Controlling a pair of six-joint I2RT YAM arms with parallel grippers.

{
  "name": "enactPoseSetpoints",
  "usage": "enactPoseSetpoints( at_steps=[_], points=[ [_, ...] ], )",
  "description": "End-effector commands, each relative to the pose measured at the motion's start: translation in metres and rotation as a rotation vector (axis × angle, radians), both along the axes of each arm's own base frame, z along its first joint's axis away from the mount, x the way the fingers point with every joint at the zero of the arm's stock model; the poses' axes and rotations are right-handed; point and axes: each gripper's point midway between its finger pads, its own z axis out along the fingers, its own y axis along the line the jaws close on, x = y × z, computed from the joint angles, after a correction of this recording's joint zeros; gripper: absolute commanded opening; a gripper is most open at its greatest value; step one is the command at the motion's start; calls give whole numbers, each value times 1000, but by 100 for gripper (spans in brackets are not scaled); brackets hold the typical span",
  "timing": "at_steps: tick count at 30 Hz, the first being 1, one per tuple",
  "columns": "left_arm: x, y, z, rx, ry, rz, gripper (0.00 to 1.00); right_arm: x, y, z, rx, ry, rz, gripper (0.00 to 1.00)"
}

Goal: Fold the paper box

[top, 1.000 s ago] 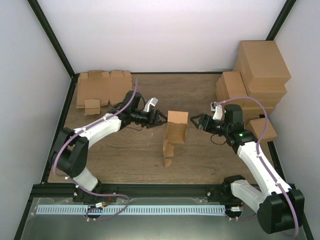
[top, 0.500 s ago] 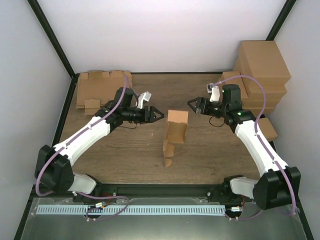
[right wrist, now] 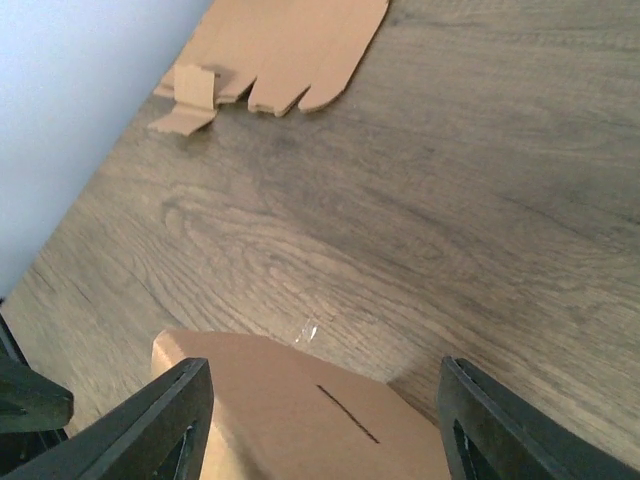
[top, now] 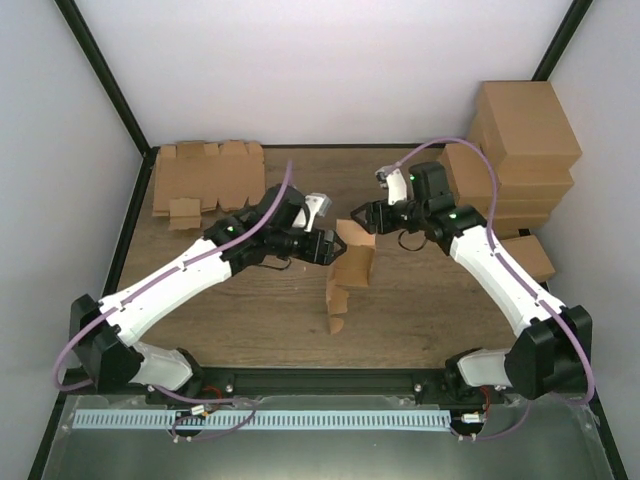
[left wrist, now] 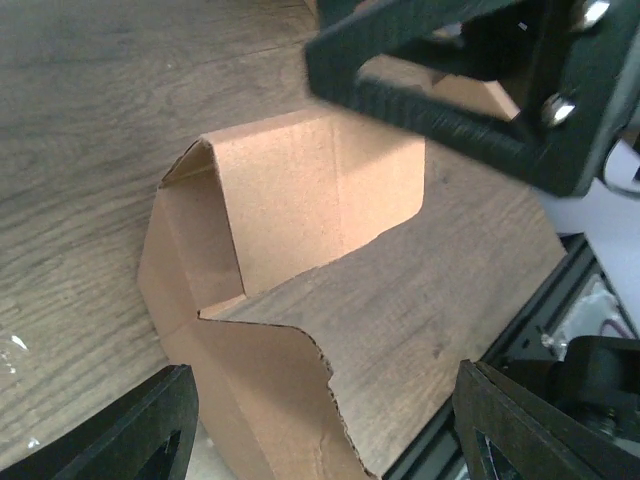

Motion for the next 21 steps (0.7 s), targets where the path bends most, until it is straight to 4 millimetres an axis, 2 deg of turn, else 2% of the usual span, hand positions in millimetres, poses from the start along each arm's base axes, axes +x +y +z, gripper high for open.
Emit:
enactPoseSetpoints(
  at_steps=[1, 6, 12, 17, 21],
  points=[
    [8, 4, -15, 156, -52, 47, 72, -4, 9, -1, -92, -40, 26, 62],
    [6, -2, -27, 208, -58, 33, 61, -17, 12, -12, -139, -62, 42, 58],
    [6, -5, -30, 228, -52, 26, 48, -23, 5, -23, -192, -92, 26, 55],
    [8, -2, -26, 233, -69, 37, 43, -30, 4, -26, -228, -128, 30, 56],
    [6, -7, -23, 204, -67, 16, 43, -37, 8, -26, -245, -153, 41, 56]
  ],
)
